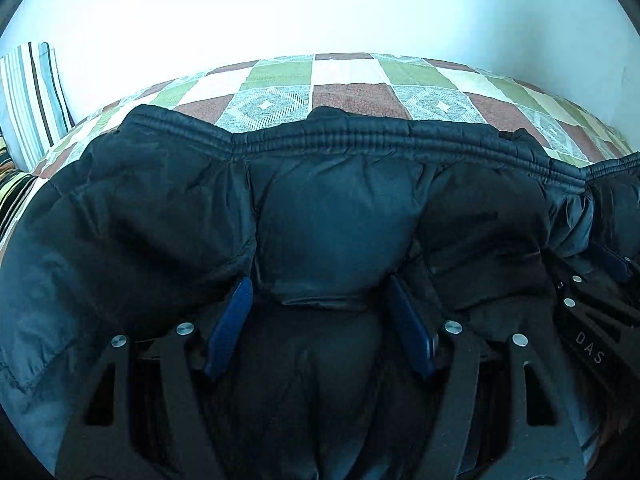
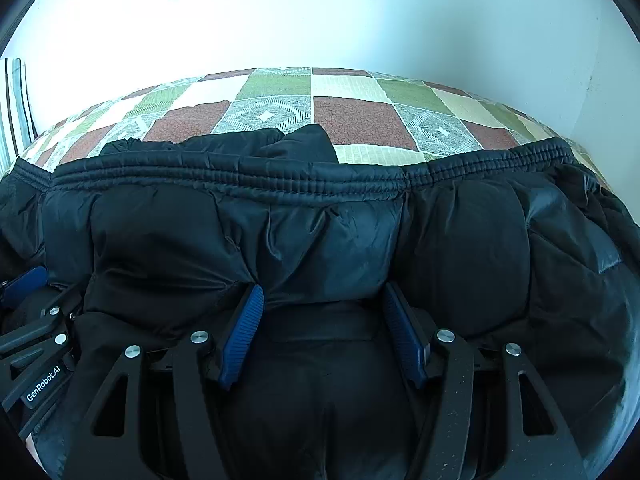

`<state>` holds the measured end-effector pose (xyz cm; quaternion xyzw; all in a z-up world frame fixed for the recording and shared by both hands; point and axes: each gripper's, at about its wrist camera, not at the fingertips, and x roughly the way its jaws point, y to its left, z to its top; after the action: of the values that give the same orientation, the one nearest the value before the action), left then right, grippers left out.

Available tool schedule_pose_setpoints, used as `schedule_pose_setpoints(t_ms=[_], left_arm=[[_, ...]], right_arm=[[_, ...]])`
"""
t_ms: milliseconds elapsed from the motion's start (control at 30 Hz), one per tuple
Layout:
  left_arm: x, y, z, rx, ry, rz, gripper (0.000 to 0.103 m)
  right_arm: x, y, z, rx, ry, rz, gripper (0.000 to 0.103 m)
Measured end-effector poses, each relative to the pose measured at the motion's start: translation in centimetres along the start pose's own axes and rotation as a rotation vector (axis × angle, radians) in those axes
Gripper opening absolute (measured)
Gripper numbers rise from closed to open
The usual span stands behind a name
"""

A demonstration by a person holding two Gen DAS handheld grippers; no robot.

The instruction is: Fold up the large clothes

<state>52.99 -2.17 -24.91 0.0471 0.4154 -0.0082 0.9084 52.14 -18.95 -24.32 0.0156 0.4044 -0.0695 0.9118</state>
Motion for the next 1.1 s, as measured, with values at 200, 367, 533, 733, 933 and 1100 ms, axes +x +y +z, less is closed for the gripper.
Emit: schedule_pose_setpoints(t_ms=[200, 367, 533, 733, 933, 1100], left_arm=[[0.2, -0.08, -0.03, -0.001, 0.0, -0.001, 0.07], [0.22, -0.1, -0.05, 0.0, 0.0, 0.0, 0.07], [0.26, -0.19, 0.02, 0.001, 0.001, 0.001, 0.07], [0.31, -0.26, -0.06, 0.0, 0.002, -0.001, 0.07], [0.24, -0.53, -0.03, 0.002, 0.005, 0.0, 0.07], [-0.06, -0.52, 0.57, 0.005, 0.025, -0.004, 0.07]], right_arm=[[0.06, 0.03, 0.01, -0.001, -0.003, -0.002, 0.061], [0.1, 0.1, -0.04, -0.003, -0.005, -0.006, 0.061], [0.1, 0.13, -0.08, -0.005, -0.007, -0.011, 0.061], [0.09, 0.15, -0.04, -0.006, -0.007, -0.014, 0.061], [0.07, 0.24, 0.03, -0.007, -0.004, -0.016, 0.061], [-0.24, 0.1, 0.33, -0.005, 0.001, -0.013, 0.061]])
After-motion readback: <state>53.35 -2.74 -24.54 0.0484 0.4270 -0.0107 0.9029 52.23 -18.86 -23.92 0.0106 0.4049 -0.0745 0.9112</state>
